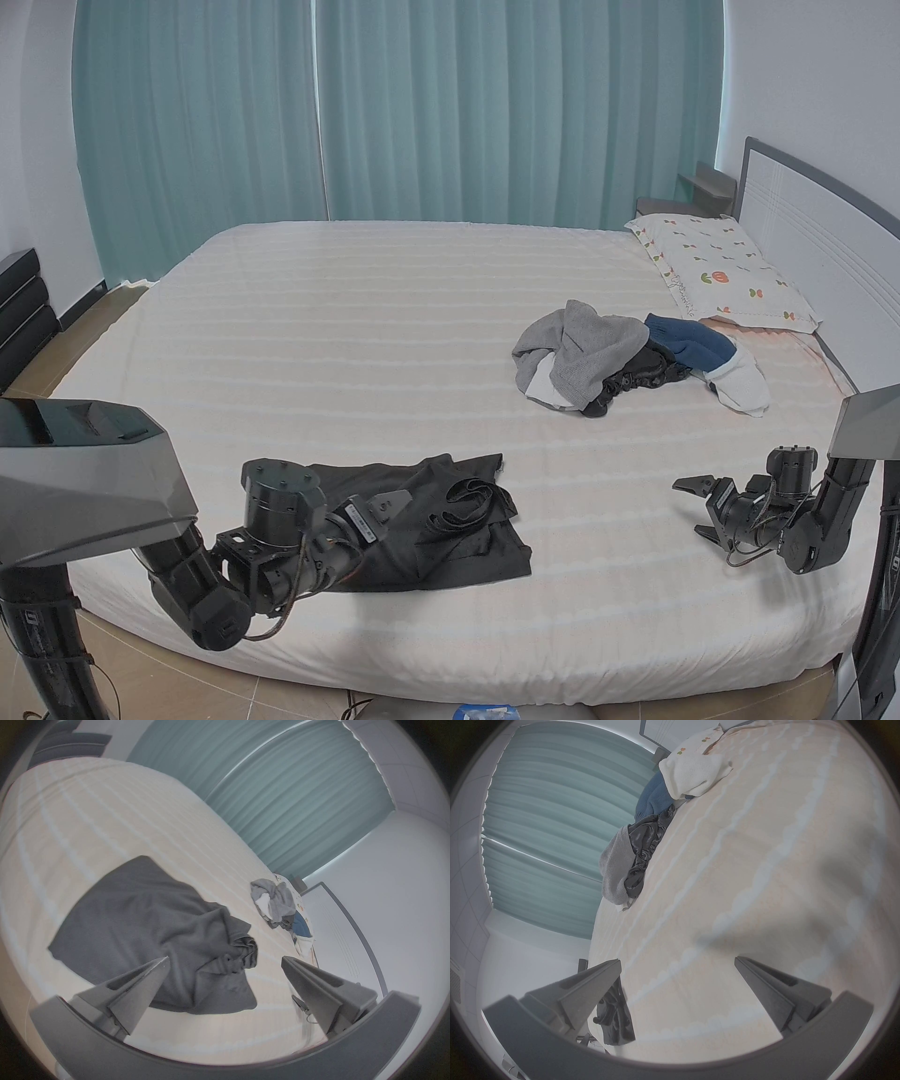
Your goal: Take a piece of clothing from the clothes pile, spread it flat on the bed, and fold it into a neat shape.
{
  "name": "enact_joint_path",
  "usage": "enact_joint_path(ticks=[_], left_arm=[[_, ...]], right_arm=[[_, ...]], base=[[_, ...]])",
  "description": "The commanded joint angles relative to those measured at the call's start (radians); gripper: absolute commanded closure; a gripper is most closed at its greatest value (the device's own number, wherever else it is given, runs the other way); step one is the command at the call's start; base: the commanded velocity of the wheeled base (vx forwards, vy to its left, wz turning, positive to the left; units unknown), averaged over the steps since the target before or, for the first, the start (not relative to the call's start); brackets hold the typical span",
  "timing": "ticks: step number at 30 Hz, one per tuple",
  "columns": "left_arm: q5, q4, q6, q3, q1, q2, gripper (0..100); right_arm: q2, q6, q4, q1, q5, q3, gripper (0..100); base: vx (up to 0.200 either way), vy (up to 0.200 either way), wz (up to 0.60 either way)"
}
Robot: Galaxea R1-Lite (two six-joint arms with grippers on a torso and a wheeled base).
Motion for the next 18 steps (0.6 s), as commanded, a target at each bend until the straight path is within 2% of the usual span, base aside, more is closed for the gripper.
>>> enact_joint_path(ticks=[1,7,14,18], left_arm=[[-0.034,-0.019,-0.016,0.048,0.103,-0.008,0],[-0.060,-0.027,-0.012,0.043,0.193,0.033,0],[-0.060,-0.108,-0.016,0.020,0.210,0.078,0],[-0.062,-0.111,-0.018,0.020,0.213,0.081,0]], right_arm=[[0.000,0.000,0.000,0.000,0.001,0.001,0],[0.000,0.000,0.000,0.000,0.001,0.001,0],[0.000,0.000,0.000,0.000,-0.001,-0.002,0],[0.000,0.000,0.001,0.000,-0.001,-0.009,0]], base=[[0.000,0.000,0.00],[0.000,0.000,0.00],[0.000,0.000,0.00],[0.000,0.000,0.00]])
